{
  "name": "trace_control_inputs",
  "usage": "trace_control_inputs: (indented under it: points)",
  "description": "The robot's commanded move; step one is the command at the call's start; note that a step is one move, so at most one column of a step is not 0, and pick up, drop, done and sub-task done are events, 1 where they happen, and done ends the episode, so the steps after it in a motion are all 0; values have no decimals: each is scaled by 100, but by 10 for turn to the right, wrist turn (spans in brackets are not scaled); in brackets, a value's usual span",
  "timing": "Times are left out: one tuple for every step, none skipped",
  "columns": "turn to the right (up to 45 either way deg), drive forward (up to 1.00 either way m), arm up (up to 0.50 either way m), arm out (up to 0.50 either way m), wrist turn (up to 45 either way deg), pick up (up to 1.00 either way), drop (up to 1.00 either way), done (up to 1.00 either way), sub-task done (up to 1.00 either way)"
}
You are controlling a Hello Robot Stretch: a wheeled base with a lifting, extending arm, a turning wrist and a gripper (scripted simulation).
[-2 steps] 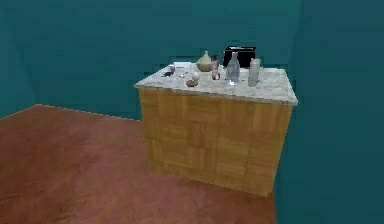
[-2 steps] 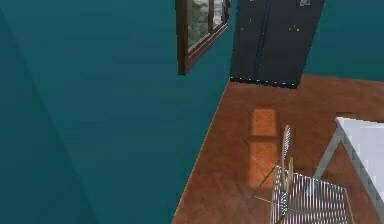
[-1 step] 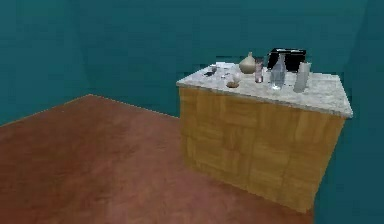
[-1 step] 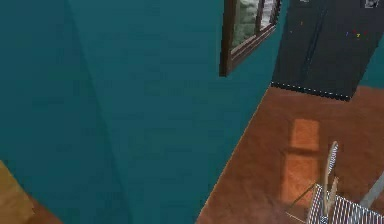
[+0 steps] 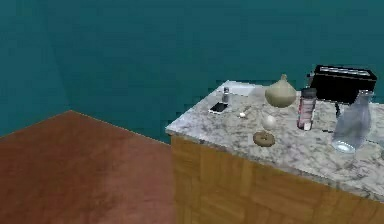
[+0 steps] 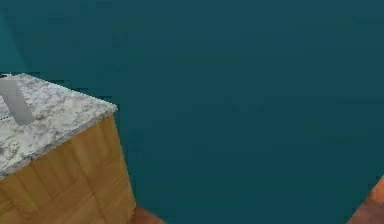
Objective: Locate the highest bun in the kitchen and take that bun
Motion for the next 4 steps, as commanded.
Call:
trace_control_inputs:
  points:
    - [-450,0,0,0,0,0,0,0,0]
    - [-210,0,0,0,0,0,0,0,0]
    - [0,0,50,0,0,0,0,0,0]
    - [0,0,38,0,0,0,0,0,0]
